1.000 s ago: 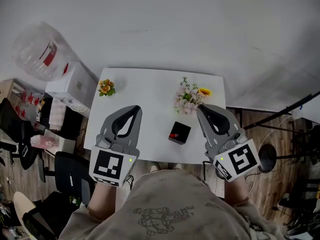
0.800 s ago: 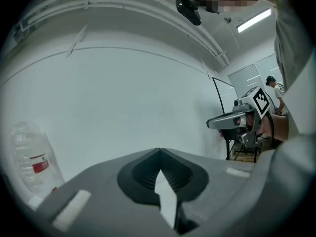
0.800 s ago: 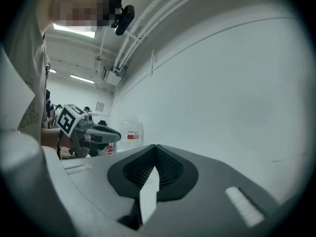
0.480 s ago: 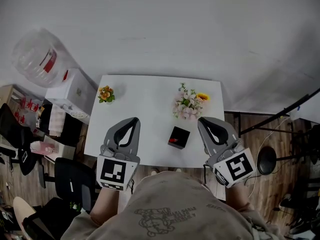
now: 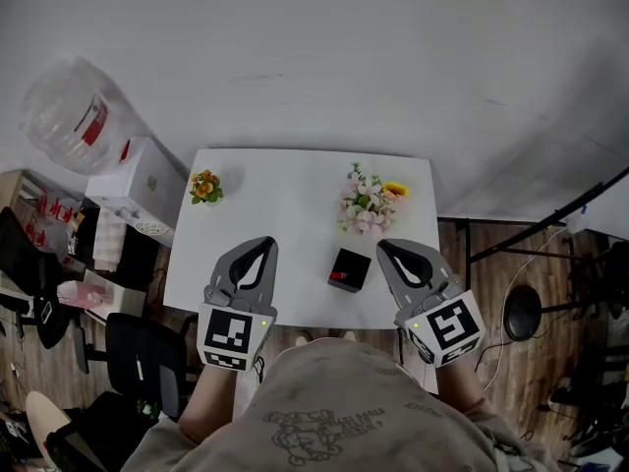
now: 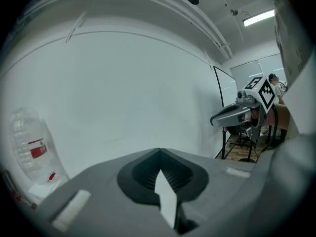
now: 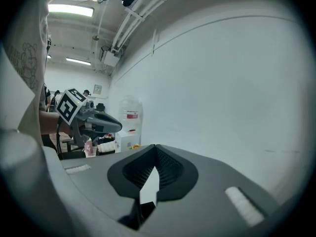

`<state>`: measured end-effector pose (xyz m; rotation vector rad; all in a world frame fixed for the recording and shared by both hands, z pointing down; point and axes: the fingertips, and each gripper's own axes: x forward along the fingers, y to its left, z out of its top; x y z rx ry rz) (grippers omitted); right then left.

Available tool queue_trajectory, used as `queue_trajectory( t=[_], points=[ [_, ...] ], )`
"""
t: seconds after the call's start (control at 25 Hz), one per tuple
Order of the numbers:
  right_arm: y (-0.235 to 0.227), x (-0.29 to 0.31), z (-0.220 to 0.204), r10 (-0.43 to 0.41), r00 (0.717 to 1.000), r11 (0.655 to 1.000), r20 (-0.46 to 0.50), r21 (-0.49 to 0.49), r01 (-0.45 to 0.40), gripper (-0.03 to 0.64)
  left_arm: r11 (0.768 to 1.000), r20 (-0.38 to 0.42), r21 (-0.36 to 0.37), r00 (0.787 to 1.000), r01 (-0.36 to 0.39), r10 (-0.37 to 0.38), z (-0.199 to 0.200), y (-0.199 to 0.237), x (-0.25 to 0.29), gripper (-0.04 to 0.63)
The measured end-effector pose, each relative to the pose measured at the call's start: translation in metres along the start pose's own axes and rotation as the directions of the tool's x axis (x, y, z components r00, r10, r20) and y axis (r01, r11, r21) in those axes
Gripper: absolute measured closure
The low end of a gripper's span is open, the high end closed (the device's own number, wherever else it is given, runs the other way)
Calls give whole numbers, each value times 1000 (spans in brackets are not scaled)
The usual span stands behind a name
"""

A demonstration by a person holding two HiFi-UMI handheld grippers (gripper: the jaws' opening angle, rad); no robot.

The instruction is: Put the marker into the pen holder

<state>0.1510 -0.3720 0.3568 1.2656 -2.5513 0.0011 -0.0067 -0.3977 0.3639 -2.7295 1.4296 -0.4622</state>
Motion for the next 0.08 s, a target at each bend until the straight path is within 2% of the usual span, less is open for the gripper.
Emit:
queue_trajectory(
  t=[0.08],
  points=[
    [1, 0, -2, -3, 1000, 1000, -2, 1, 3, 588, 1000, 3, 1, 1000, 8, -8, 0, -1, -1, 595]
  ],
)
